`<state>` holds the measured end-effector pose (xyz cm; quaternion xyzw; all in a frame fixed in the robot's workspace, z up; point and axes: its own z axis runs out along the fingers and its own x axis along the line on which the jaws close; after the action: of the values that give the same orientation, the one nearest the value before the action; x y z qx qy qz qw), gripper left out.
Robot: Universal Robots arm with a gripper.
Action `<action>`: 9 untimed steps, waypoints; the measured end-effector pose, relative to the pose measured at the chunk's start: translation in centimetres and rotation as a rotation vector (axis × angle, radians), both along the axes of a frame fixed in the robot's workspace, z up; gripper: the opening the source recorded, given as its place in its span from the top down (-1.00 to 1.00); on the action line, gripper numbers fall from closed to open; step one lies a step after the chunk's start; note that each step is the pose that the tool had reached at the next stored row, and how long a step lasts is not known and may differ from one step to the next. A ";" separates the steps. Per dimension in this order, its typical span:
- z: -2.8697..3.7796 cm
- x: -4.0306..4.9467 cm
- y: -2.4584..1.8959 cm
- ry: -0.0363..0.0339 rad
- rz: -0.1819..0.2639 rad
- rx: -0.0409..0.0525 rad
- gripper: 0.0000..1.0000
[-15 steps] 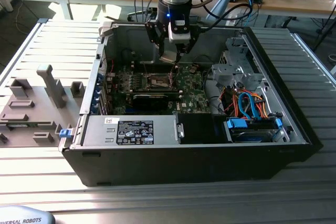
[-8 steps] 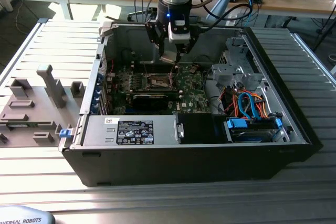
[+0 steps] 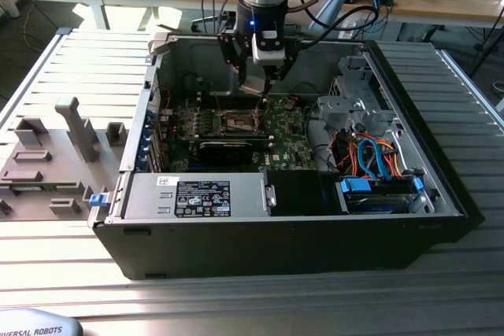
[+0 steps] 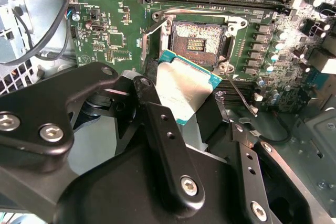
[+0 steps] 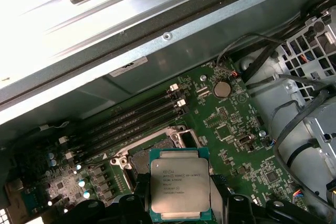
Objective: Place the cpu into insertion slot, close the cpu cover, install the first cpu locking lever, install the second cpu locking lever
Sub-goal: 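Place the cpu into insertion slot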
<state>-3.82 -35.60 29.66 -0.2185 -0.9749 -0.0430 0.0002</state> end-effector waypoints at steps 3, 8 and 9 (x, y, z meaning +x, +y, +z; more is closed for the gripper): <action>-0.01 0.00 0.00 0.0000 -0.003 0.0000 -0.08; -0.03 0.00 0.00 0.0000 -0.007 0.0000 -0.08; -0.03 0.00 0.00 0.0000 -0.008 0.0000 -0.08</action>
<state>-3.82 -35.59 29.63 -0.2224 -0.9740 -0.0430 0.0000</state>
